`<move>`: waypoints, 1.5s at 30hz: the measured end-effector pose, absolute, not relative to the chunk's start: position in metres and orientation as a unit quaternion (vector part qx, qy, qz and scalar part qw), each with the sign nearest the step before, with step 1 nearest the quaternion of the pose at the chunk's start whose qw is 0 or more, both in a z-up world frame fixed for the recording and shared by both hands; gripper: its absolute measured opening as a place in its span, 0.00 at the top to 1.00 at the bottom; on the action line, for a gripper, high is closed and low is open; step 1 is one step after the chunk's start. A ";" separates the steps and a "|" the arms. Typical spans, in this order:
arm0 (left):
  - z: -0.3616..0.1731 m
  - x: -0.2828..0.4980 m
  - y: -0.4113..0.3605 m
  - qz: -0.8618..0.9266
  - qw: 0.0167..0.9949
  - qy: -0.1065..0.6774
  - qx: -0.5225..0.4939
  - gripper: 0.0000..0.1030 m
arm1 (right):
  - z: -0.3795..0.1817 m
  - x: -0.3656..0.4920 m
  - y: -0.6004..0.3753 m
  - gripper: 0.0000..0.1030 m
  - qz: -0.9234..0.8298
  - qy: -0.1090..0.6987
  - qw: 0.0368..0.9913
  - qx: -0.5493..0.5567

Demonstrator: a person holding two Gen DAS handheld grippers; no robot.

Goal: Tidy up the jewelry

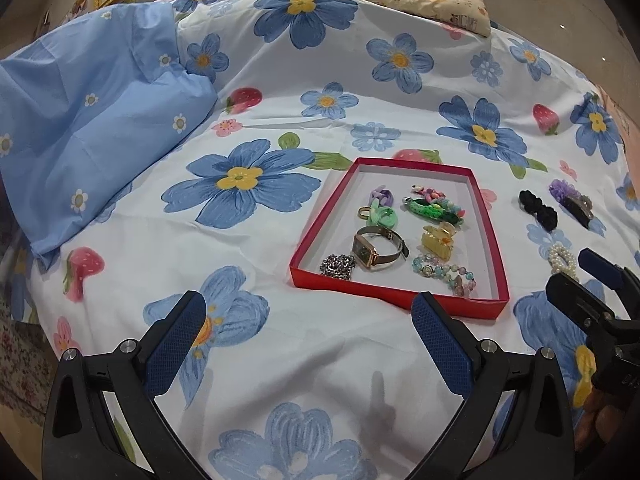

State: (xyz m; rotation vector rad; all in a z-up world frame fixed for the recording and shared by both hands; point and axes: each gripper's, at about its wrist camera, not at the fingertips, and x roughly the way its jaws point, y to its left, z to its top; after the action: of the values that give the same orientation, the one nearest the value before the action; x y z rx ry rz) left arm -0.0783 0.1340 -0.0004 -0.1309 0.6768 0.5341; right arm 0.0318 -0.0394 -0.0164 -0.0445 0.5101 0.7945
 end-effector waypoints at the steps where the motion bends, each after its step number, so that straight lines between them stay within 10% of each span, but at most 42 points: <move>1: -0.001 -0.078 0.133 0.257 0.907 0.329 -0.063 0.00 | -0.017 0.031 -0.039 0.01 0.381 0.245 0.891 -0.021; 45: -0.009 -0.077 0.130 0.249 0.904 0.340 -0.067 0.00 | -0.028 0.033 -0.033 0.01 0.386 0.263 0.884 -0.029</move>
State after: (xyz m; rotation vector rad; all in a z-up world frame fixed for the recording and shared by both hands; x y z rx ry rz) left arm -0.0766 0.1295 -0.0085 -0.1390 0.7034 0.5144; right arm 0.0329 -0.0333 -0.0284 -0.0611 0.5470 0.8027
